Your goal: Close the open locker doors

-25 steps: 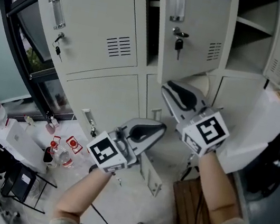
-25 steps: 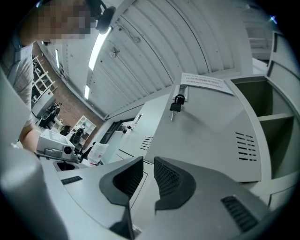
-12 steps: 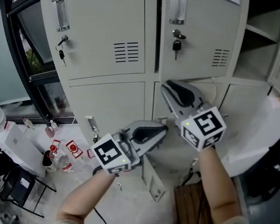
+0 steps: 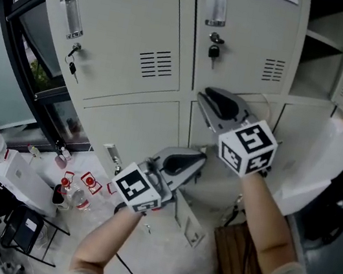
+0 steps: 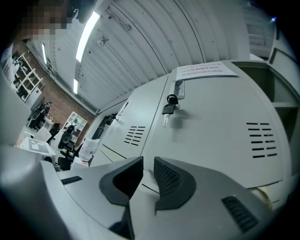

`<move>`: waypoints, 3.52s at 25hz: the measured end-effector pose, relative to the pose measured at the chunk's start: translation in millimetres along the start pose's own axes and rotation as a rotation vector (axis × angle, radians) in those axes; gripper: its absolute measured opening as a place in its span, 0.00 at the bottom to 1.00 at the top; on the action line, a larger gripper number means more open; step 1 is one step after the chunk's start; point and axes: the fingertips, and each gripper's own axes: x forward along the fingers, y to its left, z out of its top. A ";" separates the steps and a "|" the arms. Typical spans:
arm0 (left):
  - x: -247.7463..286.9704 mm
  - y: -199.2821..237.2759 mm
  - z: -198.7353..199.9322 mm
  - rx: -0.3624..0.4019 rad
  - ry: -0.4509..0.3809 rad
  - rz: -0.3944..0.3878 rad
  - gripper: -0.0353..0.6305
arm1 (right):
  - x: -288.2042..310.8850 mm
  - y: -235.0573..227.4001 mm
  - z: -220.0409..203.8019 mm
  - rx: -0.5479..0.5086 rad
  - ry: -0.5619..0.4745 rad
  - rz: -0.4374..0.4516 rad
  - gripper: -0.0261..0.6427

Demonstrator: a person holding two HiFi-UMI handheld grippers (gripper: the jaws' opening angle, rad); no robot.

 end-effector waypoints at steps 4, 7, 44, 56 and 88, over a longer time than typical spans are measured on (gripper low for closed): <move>1.0 1.1 -0.8 0.003 0.001 -0.005 0.06 | 8.9 -5.5 -1.3 0.005 0.062 -0.035 0.12; 1.3 1.2 -0.4 0.001 0.000 -0.007 0.06 | 14.7 -8.7 -5.9 0.010 0.103 -0.058 0.12; 8.0 -13.8 -19.9 -0.013 0.053 0.129 0.06 | -41.6 8.5 -28.6 0.018 0.073 0.033 0.12; -14.0 -45.6 -61.5 -0.028 0.114 0.315 0.05 | -125.4 82.3 -107.2 0.133 0.102 0.273 0.12; -81.5 -175.2 -239.0 -0.339 0.306 0.480 0.06 | -284.6 216.5 -351.4 0.364 0.561 0.507 0.14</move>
